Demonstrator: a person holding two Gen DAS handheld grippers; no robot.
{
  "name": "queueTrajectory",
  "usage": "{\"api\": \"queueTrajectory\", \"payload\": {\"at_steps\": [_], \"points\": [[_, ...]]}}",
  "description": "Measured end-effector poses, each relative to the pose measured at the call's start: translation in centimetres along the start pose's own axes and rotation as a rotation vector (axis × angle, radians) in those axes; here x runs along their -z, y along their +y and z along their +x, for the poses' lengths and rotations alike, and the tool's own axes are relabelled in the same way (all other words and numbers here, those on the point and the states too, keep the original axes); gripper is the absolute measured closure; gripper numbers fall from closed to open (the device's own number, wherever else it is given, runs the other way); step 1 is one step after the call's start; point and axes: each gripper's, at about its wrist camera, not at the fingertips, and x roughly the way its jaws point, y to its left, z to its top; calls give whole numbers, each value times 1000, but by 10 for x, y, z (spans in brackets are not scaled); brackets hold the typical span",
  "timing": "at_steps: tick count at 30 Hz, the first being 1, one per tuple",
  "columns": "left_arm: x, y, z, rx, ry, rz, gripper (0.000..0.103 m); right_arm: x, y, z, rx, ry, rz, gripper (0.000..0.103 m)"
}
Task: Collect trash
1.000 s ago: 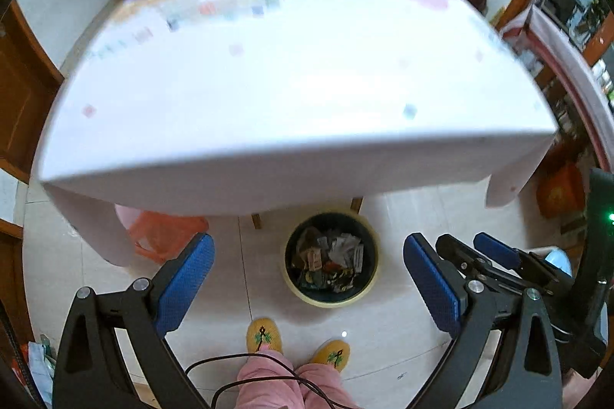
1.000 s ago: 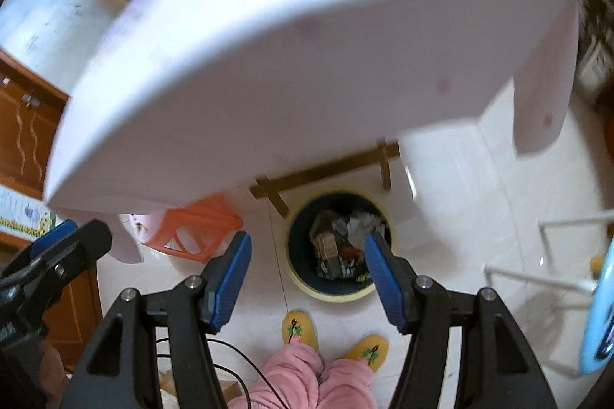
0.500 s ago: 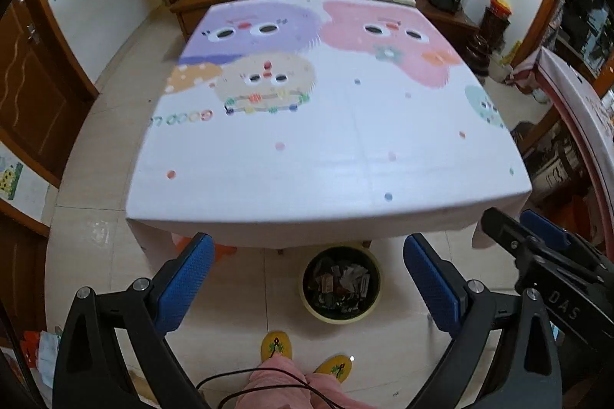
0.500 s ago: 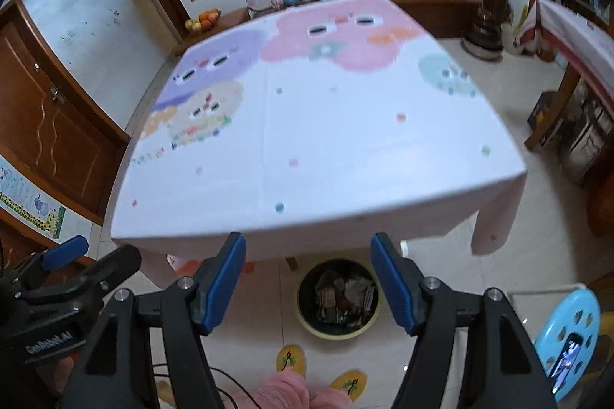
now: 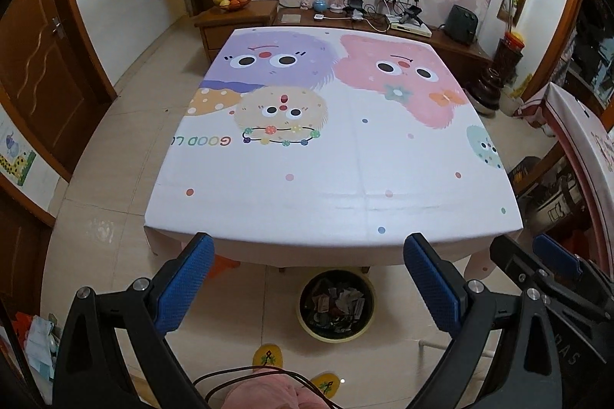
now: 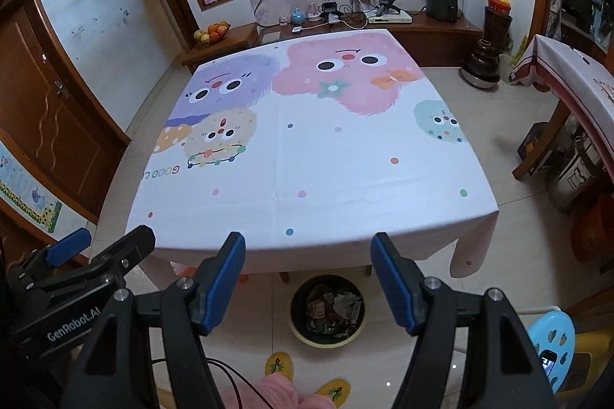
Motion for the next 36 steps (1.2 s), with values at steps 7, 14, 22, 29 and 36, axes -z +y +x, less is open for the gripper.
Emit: {"api": "queueTrajectory", "payload": {"at_steps": [7,14,22,29,36], "points": [[2,0,-2,-6,-1,-7,5,-1,2,-9,7,-20,-15,35],[0,-3,-3,-9,-6,2,5,0,1,-10,13,-24,-14,35],[-5,-6,-1,-6,-6,9,5,-2,-1,-12,24,-29,-10,35],[-6,-8,-1,-6,-5,9,5,-4,-3,-11,26,-29,-5,35],[-11,-10,3,-7,9,10,5,-5,-4,-10,29,-25,-4,35]]}}
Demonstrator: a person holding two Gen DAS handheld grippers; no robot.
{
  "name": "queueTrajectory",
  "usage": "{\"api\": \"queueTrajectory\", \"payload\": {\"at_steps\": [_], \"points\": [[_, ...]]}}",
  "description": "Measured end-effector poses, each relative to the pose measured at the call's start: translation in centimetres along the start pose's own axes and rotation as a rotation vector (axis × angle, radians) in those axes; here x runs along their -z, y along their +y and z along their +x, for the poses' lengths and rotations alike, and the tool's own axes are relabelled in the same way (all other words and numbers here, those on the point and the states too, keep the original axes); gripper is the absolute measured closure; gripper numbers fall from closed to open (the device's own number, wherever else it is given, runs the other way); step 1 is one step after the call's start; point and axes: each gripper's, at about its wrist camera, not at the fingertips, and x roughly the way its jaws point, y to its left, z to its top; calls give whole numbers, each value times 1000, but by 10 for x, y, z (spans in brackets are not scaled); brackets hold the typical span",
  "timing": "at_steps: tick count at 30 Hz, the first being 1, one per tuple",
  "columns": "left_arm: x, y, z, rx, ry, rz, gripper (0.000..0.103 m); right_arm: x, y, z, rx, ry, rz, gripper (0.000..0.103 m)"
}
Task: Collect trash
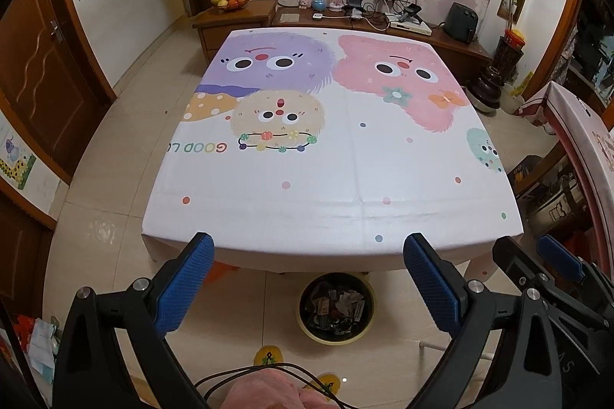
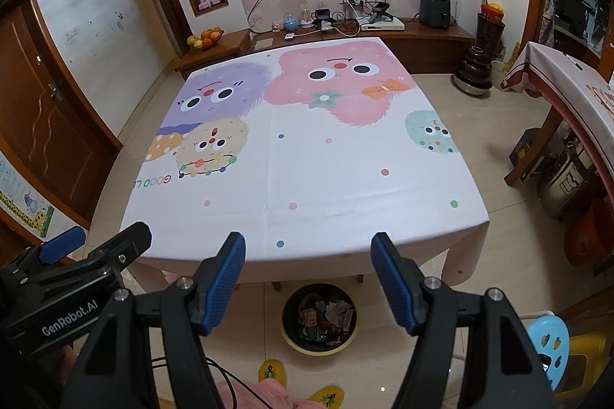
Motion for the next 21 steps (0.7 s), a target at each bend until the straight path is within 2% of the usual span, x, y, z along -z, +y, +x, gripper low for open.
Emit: {"api": "queueTrajectory", "payload": {"at_steps": [21], "points": [[0,-3,4,2,13,5,5,-3,-6,6,2,6,15,35]]}}
